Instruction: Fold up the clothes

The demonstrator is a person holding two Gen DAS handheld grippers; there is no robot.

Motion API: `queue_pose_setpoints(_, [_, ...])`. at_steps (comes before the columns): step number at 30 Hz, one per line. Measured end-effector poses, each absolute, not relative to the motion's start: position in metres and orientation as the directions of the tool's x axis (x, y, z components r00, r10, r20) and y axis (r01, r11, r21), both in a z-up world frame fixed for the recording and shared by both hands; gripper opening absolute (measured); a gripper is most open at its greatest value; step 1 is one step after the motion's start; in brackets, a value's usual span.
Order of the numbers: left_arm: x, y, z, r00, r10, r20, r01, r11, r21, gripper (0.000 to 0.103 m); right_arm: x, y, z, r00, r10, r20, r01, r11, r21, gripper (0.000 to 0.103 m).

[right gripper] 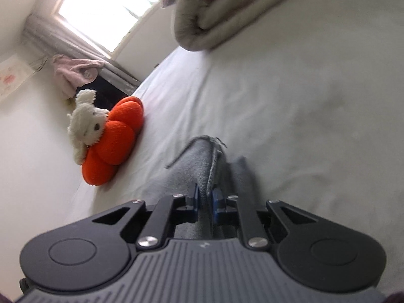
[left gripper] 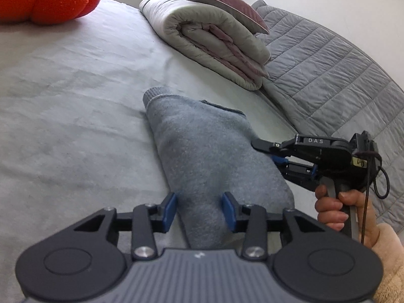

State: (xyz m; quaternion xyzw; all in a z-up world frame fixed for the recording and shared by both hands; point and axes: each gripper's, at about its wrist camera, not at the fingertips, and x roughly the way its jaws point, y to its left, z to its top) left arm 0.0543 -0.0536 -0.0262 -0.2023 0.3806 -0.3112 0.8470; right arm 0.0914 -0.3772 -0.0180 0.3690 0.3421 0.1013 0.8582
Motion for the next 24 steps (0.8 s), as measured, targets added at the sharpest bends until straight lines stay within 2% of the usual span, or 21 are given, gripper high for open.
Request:
queue_pose_setpoints(3, [0.056, -0.051, -0.025, 0.516, -0.682, -0.518, 0.365, 0.722, -0.588, 0.042, 0.084, -0.383, -0.018, 0.748, 0.429, -0.507, 0.092, 0.689, 0.719, 0.024])
queue_pose_setpoints(6, [0.059, -0.048, -0.023, 0.518, -0.681, -0.517, 0.355, 0.721, -0.595, 0.044, 0.073, -0.385, -0.01, 0.753, 0.423, -0.504, 0.084, 0.698, 0.711, 0.049])
queue_pose_setpoints(11, [0.06, -0.051, -0.026, 0.485, -0.699, -0.525, 0.34, 0.704, -0.623, 0.044, 0.053, -0.385, -0.002, 0.736, 0.446, -0.508, 0.056, 0.709, 0.703, 0.051])
queue_pose_setpoints(18, [0.057, -0.055, -0.031, 0.459, -0.714, -0.529, 0.325, 0.689, -0.648, 0.044, 0.021, -0.376, -0.015, 0.682, 0.504, -0.53, 0.042, 0.697, 0.716, 0.066])
queue_pose_setpoints(24, [0.054, -0.058, -0.028, 0.474, -0.692, -0.544, 0.326, 0.712, -0.622, 0.048, 0.006, -0.377, -0.019, 0.69, 0.49, -0.532, 0.063, 0.693, 0.719, 0.069])
